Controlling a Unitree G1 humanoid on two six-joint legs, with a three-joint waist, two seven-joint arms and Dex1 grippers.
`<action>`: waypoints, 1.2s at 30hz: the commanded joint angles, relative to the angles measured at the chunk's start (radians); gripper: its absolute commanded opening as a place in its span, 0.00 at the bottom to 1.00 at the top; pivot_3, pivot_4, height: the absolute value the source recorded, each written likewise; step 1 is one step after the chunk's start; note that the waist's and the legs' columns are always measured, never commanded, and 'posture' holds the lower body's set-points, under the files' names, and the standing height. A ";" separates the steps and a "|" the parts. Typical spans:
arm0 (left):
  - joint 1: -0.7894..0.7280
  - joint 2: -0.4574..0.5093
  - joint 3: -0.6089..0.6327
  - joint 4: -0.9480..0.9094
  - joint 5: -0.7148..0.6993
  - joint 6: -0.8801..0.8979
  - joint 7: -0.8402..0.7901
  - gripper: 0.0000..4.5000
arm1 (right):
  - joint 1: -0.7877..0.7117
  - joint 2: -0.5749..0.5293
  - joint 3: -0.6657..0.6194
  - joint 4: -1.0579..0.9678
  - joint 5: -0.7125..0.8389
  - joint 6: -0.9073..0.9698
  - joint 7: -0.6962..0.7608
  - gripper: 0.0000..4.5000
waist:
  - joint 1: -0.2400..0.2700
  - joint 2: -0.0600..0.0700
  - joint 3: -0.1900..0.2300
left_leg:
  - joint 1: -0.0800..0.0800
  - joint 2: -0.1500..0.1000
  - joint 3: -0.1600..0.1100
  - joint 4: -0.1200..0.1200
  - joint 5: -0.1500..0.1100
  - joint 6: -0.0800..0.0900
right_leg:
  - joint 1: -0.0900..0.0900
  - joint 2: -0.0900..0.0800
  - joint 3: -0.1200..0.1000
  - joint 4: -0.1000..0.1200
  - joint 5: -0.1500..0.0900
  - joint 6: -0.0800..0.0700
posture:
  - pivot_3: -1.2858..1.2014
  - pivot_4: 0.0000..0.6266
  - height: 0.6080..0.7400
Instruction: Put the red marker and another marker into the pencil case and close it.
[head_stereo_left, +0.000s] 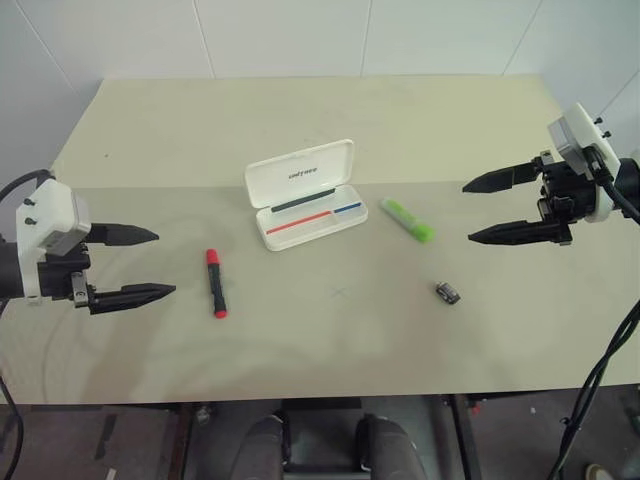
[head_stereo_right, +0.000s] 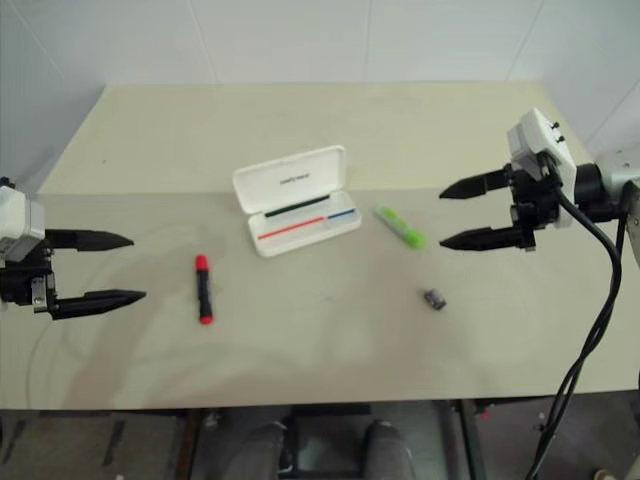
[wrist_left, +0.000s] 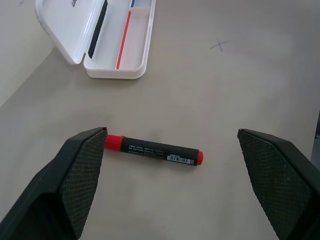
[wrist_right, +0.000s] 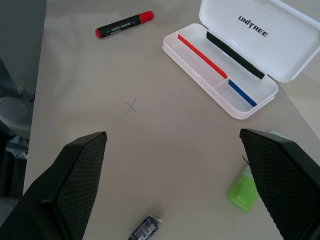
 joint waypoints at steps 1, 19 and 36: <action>-0.006 -0.003 0.038 -0.009 -0.013 0.000 0.004 0.99 | -0.001 -0.031 -0.043 -0.035 0.027 -0.004 0.089 1.00 | 0.000 0.000 0.000 | 0.000 0.000 0.000 0.000 0.000 0.000 | 0.000 0.000 0.000 0.000 0.000 0.000 | 0.52 0.24 1.00; -0.281 -0.174 -0.373 -0.044 0.092 -0.058 0.136 0.99 | 0.026 -0.010 -0.109 -0.060 -0.005 0.022 0.088 1.00 | 0.021 0.000 0.000 | -0.001 0.002 0.008 0.009 -0.005 0.002 | -0.003 0.002 0.008 0.004 0.000 0.000 | 0.52 0.24 1.00; -0.634 -0.553 -0.727 0.361 0.440 -0.220 0.297 0.99 | 0.158 0.003 -0.262 -0.223 -0.012 0.114 0.037 1.00 | 0.032 -0.002 -0.001 | -0.002 0.002 0.009 0.019 -0.009 0.006 | 0.000 0.002 0.009 0.007 0.000 0.001 | 0.52 0.24 1.00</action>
